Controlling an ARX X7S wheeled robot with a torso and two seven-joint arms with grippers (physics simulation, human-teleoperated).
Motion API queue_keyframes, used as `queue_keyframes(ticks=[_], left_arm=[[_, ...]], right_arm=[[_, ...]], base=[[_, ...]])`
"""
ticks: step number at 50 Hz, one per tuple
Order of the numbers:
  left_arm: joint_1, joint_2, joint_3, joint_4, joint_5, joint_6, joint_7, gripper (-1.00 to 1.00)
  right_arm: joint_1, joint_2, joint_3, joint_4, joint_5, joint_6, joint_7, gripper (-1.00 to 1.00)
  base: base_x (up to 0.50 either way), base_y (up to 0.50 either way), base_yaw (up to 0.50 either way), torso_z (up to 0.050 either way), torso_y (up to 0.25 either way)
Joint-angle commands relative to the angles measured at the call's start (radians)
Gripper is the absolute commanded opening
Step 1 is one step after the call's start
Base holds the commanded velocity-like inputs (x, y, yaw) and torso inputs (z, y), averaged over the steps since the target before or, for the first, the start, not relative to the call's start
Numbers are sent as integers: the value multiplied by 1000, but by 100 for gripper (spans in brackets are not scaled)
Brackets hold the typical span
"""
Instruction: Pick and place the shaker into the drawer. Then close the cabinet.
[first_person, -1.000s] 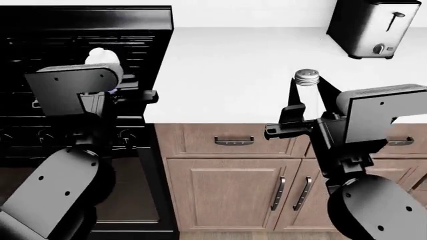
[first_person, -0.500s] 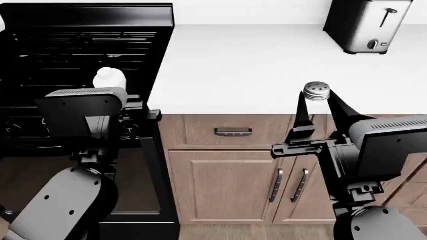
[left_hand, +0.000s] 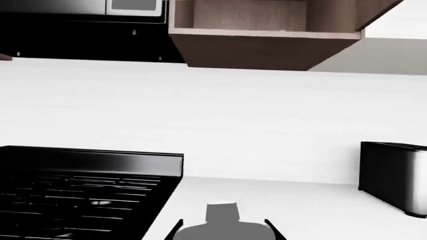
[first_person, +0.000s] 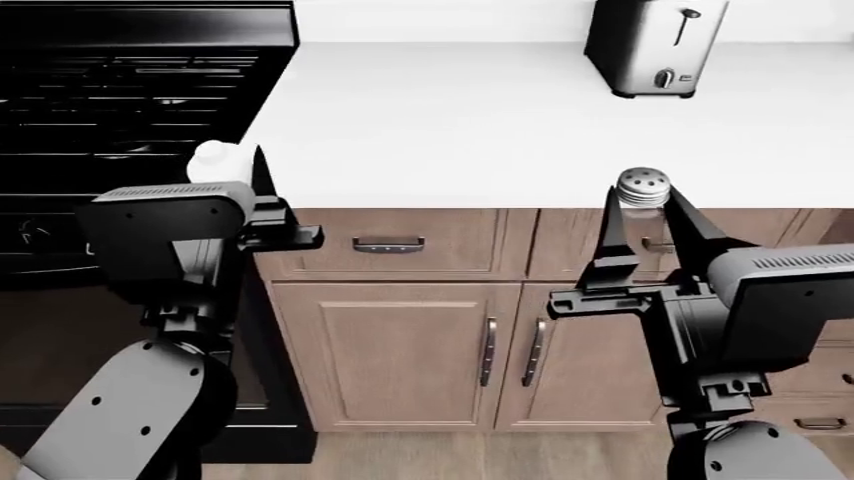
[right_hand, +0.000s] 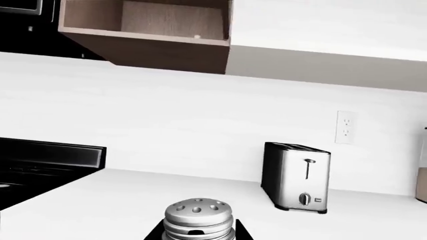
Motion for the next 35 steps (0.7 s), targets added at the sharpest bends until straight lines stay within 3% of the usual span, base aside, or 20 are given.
queue_keyframes(ticks=[1, 35], left_arm=[[3, 0, -4, -8, -12, 15, -5, -100], [-4, -7, -8, -4, -32, 5, -13, -100]], right_arm=[[-4, -2, 2, 2, -12, -3, 1, -100], [-6, 1, -2, -8, -8, 1, 20, -100]], base=[[0, -500, 0, 0, 0], [-20, -500, 0, 0, 0]])
